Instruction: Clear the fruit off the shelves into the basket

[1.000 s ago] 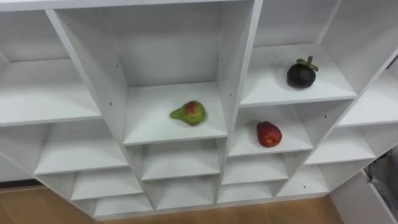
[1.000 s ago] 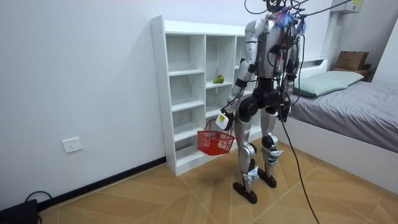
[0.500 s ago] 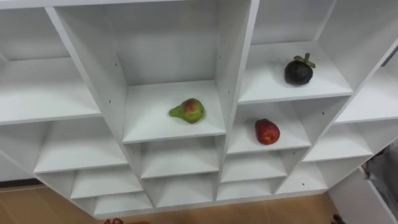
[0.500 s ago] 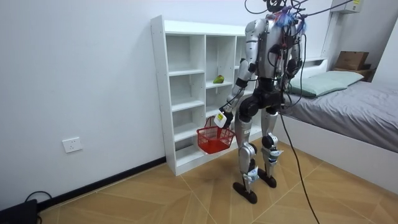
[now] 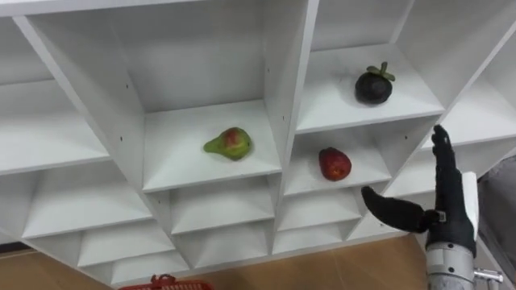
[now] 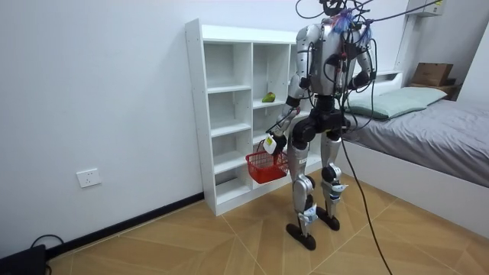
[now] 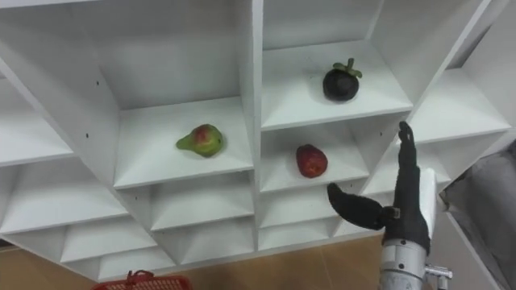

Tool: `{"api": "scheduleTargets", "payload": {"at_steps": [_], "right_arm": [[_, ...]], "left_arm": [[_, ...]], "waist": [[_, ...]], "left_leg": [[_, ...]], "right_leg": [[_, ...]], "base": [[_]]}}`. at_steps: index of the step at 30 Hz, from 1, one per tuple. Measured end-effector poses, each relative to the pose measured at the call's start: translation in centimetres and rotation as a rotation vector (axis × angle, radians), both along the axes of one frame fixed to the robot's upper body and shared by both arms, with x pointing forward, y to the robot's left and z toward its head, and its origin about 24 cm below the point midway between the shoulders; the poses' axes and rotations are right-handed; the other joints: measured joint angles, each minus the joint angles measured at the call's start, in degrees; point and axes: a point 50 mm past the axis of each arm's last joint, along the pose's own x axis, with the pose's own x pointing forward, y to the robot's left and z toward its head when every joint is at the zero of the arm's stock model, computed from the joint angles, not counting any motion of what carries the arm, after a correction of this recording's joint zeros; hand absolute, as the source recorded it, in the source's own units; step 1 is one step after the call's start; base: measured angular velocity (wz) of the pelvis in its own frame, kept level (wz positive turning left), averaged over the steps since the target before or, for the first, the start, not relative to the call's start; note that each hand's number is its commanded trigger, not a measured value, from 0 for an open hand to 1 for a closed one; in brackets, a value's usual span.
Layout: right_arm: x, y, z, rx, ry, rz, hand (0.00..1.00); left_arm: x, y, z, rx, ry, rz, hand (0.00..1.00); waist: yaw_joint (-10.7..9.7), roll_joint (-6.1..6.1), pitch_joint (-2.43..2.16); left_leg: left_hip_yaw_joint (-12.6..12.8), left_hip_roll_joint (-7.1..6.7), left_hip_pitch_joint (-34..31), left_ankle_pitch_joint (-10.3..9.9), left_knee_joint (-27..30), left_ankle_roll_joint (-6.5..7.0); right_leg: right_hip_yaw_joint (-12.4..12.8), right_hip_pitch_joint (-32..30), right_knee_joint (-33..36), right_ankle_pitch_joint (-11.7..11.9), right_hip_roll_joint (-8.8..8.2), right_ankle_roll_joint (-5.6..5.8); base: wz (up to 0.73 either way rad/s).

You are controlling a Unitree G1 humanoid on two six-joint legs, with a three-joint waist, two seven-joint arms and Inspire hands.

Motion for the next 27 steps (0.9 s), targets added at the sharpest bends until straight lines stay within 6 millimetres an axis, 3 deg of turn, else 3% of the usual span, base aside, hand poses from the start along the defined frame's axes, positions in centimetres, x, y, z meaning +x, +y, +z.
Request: {"api": "scheduleTargets", "payload": {"at_steps": [7, 12, 27], "right_arm": [[0.4, -0.2, 2.7, -0.059, -0.137, -0.027, 0.00], [1.0, 0.3, 3.8, -0.065, -0.194, 0.007, 0.00], [1.5, 1.4, 4.0, -0.055, -0.204, 0.064, 0.00]], "left_arm": [[-0.1, 0.0, 0.0, 0.007, 0.006, -0.011, 1.00], [-0.3, 0.3, 0.0, 0.009, 0.012, -0.012, 1.00], [0.0, 0.1, 0.0, -0.027, 0.023, -0.040, 1.00]], "waist": [[0.82, 0.89, -0.03], [1.59, 0.71, -0.16], [2.63, 0.74, -0.03]], "left_leg": [[0.04, 0.01, 0.02, 0.00, -0.30, 0.01], [0.04, 0.13, -0.15, 0.07, -0.70, 0.12], [-0.01, 0.27, -0.44, 0.08, -0.67, 0.13]], "right_leg": [[-0.03, -0.21, 0.72, -0.01, 0.05, 0.02], [0.06, -1.04, 0.90, 0.10, 0.27, -0.05], [-0.04, -0.85, 0.71, 0.18, 0.37, -0.16]], "base": [[0.00], [0.00], [0.00]]}}
